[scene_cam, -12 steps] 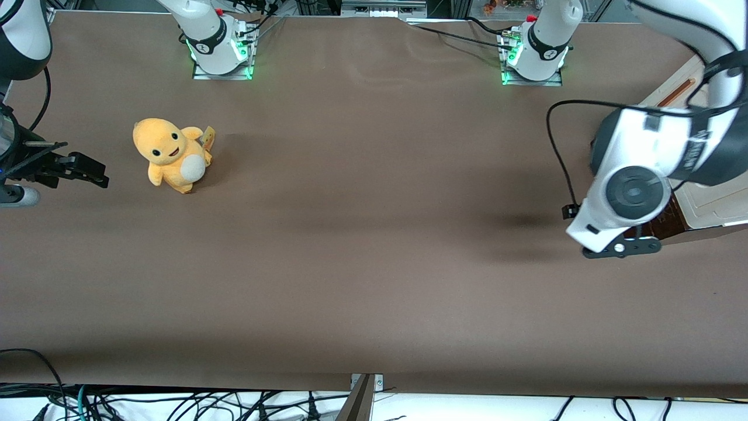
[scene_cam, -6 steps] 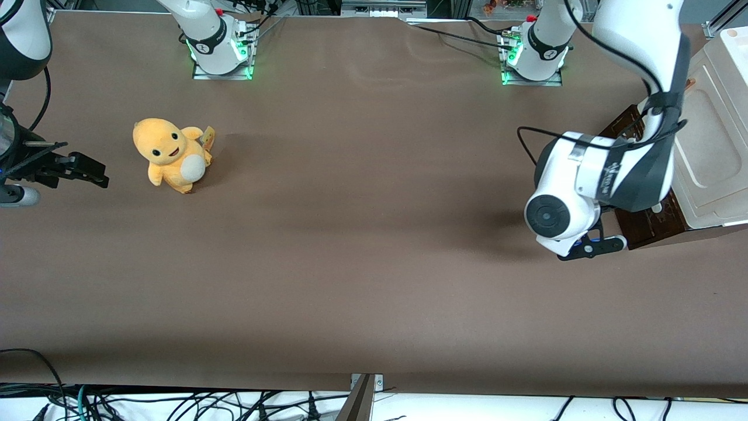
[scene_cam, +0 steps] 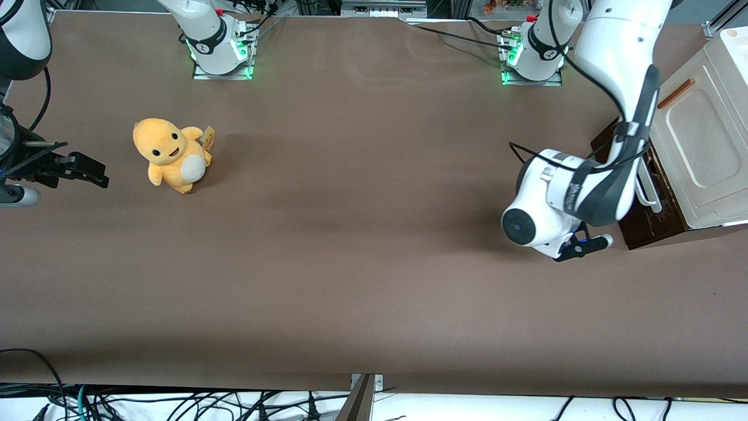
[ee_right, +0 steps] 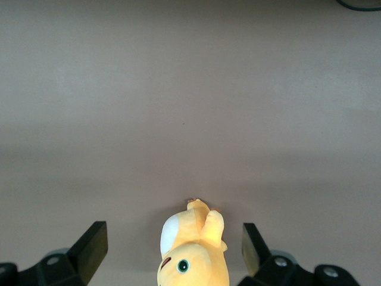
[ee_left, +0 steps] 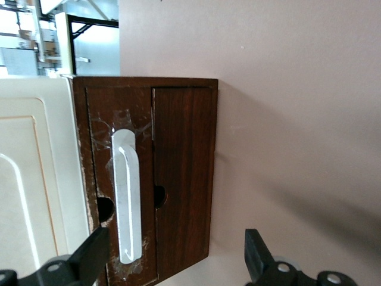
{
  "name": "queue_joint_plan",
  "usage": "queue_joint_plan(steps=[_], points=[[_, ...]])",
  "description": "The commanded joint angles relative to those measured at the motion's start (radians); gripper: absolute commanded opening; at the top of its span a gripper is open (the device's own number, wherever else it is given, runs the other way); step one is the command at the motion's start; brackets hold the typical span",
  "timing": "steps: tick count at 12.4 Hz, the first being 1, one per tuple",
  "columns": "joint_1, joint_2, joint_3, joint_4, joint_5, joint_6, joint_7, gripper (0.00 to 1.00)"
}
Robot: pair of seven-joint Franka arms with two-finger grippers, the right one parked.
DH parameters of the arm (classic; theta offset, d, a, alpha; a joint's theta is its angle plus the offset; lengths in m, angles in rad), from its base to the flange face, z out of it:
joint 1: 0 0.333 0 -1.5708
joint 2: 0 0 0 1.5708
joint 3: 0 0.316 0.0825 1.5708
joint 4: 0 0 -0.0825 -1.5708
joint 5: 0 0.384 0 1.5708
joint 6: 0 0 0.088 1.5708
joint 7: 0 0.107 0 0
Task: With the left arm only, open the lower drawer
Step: 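Swing the left gripper out and face it toward the lower drawer handle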
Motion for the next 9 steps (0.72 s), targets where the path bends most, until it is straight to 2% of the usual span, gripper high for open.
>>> queue_joint_plan(steps=[1,5,9], points=[[-0.020,0.000,0.002,-0.068,0.076,-0.011,-0.066,1.00],[-0.022,0.027,0.004,-0.151,0.162,-0.029,-0.110,1.00],[-0.011,0.028,0.009,-0.168,0.187,-0.033,-0.110,1.00]])
